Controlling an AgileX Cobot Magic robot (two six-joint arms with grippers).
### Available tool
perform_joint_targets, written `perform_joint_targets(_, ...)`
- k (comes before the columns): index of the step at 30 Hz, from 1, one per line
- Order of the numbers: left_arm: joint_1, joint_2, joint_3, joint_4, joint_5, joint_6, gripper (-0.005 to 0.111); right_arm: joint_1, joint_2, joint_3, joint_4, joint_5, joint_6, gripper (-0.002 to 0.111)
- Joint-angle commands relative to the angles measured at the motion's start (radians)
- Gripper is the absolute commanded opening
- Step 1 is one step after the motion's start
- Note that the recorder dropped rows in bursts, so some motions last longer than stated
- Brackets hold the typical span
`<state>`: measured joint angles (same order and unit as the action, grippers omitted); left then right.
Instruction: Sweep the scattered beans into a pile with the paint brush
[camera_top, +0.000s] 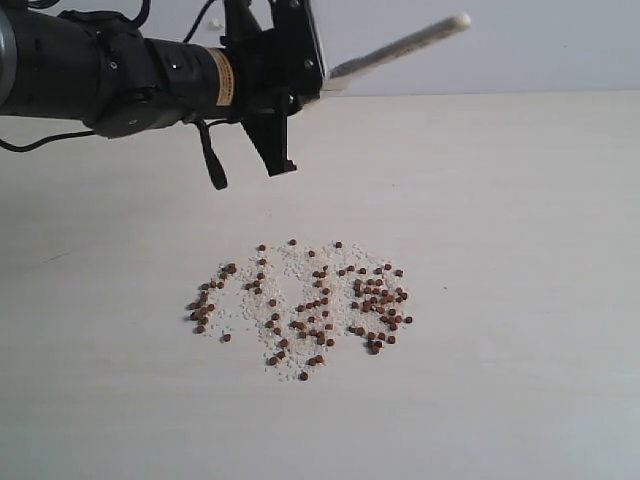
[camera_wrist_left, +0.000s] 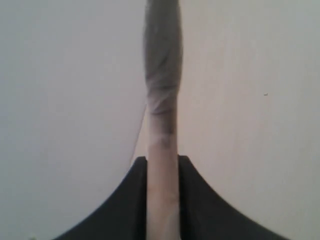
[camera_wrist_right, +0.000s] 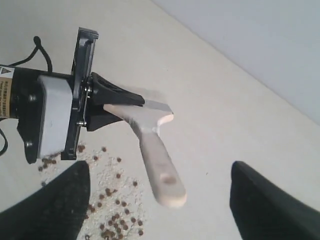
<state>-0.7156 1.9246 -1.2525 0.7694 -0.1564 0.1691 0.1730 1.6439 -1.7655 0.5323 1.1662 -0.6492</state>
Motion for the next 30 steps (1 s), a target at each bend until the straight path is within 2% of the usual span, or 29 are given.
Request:
perform_joint_targets(1,0.038,-0.005,-0.002,0.093,-0.013,-0.300,0.000,-0.034,-0.012,0.032,0.072,-0.051,-0.068,0.071)
perform_joint_targets(4,0.060,-0.005,-0.002,0.235,-0.068,-0.522,0.000,-0.052,-0.012,0.089,0.113,-0.093,-0.121,0.071)
perform_joint_targets(6,0.080,-0.005,-0.002,0.400,-0.167,-0.718,0.000,-0.058,-0.012,0.144,0.131,-0.141,-0.166,0.071)
perform_joint_targets(7,0.096,-0.005,-0.002,0.503,-0.238,-0.827,0.000,-0.058,-0.012,0.169,0.136,-0.163,-0.187,0.071)
perform_joint_targets(9,0.140,-0.005,-0.014,0.690,-0.465,-0.996,0.000,-0.058,-0.012,0.234,0.172,-0.219,-0.268,0.071)
perform_joint_targets(11,0.180,-0.005,-0.030,0.769,-0.629,-1.107,0.000,-0.058,-0.012,0.292,0.259,-0.261,-0.367,0.071)
perform_joint_targets(16,0.260,-0.005,-0.041,0.829,-0.819,-1.255,0.000,-0.058,0.006,0.394,0.544,-0.243,-0.713,0.070)
perform_joint_targets(20,0.303,-0.005,-0.041,0.848,-0.924,-1.327,0.000,-0.058,0.022,0.422,0.711,-0.091,-0.914,0.070)
perform_joint_targets(24,0.310,-0.005,-0.041,0.843,-1.003,-1.361,0.000,-0.058,0.046,0.422,0.826,0.023,-0.977,0.070)
perform_joint_targets(27,0.303,-0.005,-0.041,0.834,-1.063,-1.362,0.000,-0.056,0.068,0.422,0.889,0.055,-0.997,0.070)
perform_joint_targets(30,0.301,-0.005,-0.041,0.793,-1.065,-1.370,0.000,-0.056,0.100,0.422,0.936,0.055,-1.007,0.070)
